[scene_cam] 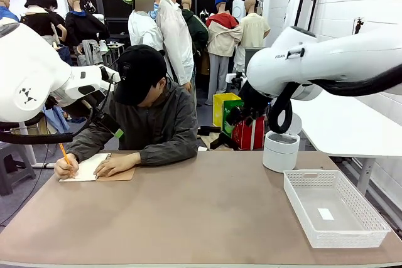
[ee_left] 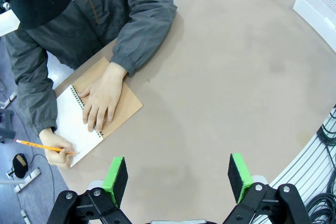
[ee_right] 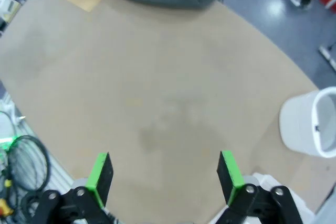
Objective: Sort the paper based on its condition.
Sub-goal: If a person hands you a paper, place it in the Organizing basket , and if it's crumpled, put it in the Trash can.
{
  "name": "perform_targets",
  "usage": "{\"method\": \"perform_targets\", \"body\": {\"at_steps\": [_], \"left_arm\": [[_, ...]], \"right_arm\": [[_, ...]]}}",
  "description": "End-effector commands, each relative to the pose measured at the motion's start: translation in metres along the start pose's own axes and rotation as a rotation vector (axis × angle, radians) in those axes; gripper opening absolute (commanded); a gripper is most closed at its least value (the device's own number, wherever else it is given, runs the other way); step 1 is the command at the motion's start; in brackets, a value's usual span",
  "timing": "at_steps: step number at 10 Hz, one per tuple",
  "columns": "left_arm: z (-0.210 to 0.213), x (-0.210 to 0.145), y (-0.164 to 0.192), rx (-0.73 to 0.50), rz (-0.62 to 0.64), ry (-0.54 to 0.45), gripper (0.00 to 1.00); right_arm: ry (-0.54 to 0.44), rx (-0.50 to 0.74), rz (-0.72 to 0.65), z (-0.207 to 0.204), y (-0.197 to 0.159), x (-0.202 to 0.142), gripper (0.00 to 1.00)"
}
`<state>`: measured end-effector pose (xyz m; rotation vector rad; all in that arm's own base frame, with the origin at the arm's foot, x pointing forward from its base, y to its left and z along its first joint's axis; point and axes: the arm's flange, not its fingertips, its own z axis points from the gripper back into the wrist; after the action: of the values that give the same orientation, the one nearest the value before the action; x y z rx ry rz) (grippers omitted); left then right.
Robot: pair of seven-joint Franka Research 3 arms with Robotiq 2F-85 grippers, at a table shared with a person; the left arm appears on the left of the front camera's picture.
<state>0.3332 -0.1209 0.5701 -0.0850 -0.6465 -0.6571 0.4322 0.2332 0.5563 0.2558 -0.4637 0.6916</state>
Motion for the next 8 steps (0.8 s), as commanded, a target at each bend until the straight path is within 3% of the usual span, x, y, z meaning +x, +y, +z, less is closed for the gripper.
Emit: {"method": "perform_targets", "body": {"at_steps": [1,5,8], "left_arm": [[0.000,0.000,0.001,-0.001,0.000,0.001,1.00],[0.000,0.000,0.001,-0.001,0.000,0.001,1.00],[0.000,0.000,0.001,-0.001,0.000,0.001,1.00]], "right_arm": [[-0.102,0.069,0.147,0.011,0.018,-0.026,1.00],[-0.135,0.159,0.349,0.024,0.024,-0.049,1.00],[-0.161,0.209,0.371,0.025,0.018,-0.059,1.00]]}}
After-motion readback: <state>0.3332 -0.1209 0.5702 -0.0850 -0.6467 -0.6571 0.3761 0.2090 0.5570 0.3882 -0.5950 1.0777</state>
